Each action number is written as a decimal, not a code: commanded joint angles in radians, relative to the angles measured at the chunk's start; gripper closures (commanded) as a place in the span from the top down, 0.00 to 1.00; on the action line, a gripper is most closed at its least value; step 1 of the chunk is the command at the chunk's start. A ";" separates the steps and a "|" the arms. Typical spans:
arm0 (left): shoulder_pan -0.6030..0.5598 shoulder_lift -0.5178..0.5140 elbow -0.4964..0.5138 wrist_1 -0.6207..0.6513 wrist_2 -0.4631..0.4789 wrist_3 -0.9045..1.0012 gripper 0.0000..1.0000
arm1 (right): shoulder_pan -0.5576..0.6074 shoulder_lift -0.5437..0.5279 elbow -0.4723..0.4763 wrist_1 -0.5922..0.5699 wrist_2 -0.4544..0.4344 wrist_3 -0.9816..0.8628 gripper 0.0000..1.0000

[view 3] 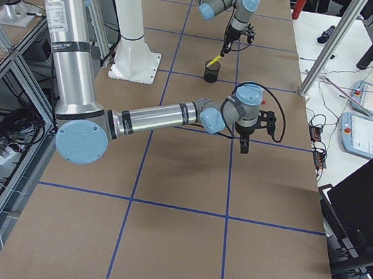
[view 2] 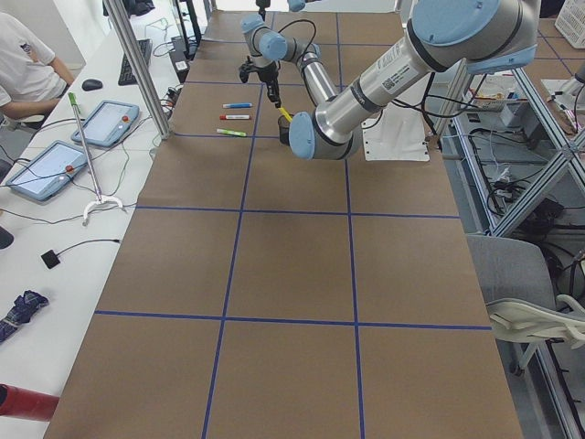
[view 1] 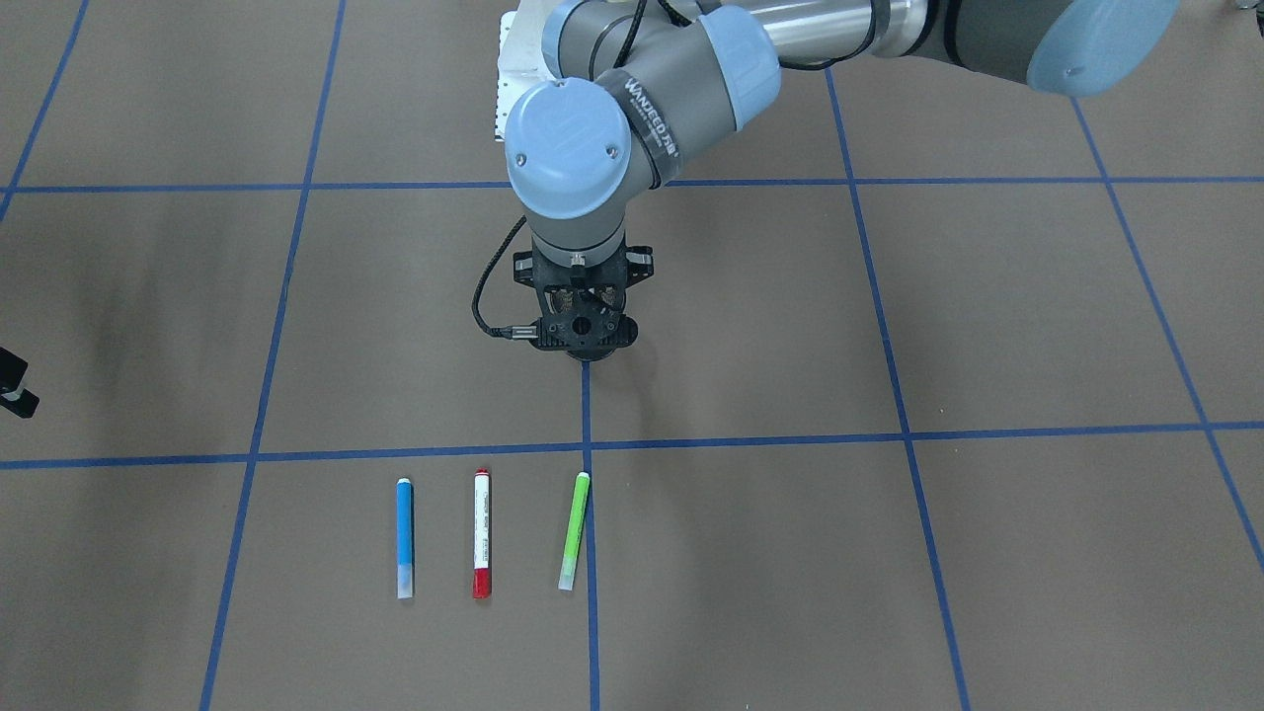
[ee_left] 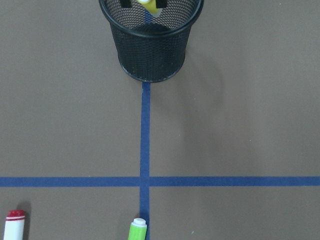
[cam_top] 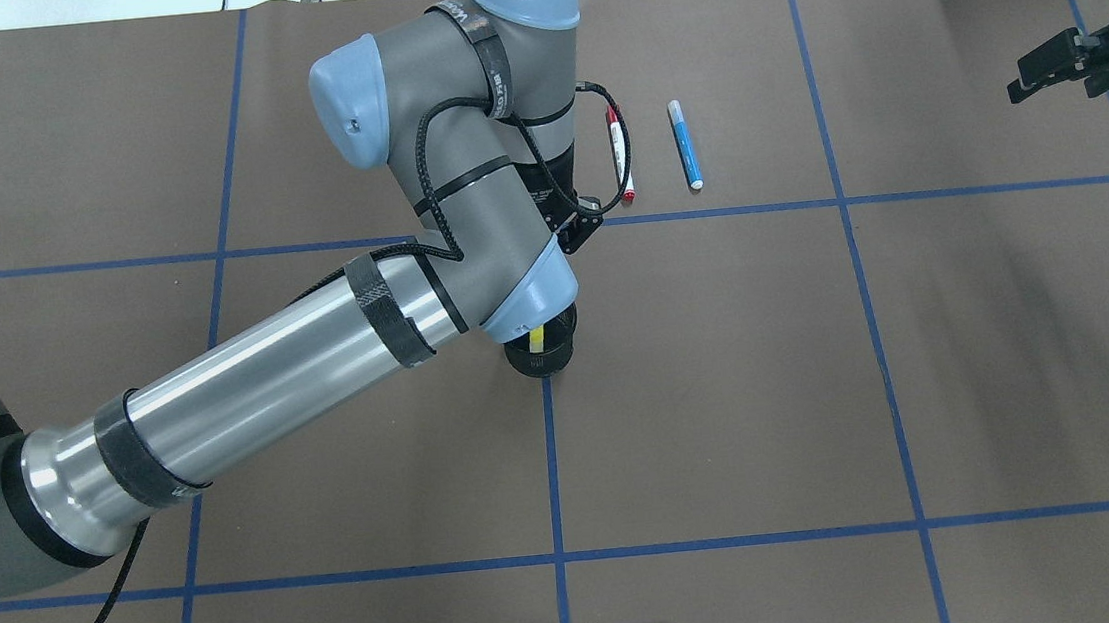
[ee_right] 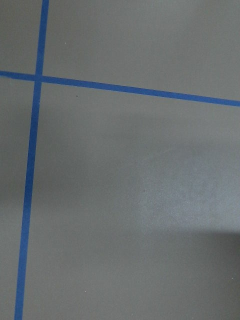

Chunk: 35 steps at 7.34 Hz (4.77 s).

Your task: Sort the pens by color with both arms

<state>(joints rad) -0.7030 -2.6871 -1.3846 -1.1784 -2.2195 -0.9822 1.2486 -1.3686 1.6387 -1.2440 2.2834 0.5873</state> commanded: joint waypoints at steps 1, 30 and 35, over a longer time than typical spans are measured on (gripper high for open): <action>-0.082 0.016 -0.182 0.040 -0.006 -0.016 0.00 | 0.000 0.003 0.004 0.002 -0.027 0.002 0.99; -0.265 0.554 -0.318 -0.454 0.391 0.321 1.00 | -0.011 0.151 -0.011 -0.155 -0.131 0.000 0.99; -0.701 0.838 -0.234 -0.314 -0.096 0.838 1.00 | 0.142 0.065 -0.161 -0.163 0.028 -0.317 0.99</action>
<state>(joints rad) -1.2952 -1.9108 -1.6568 -1.5348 -2.1952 -0.2800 1.3424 -1.2649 1.5091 -1.4057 2.2552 0.3666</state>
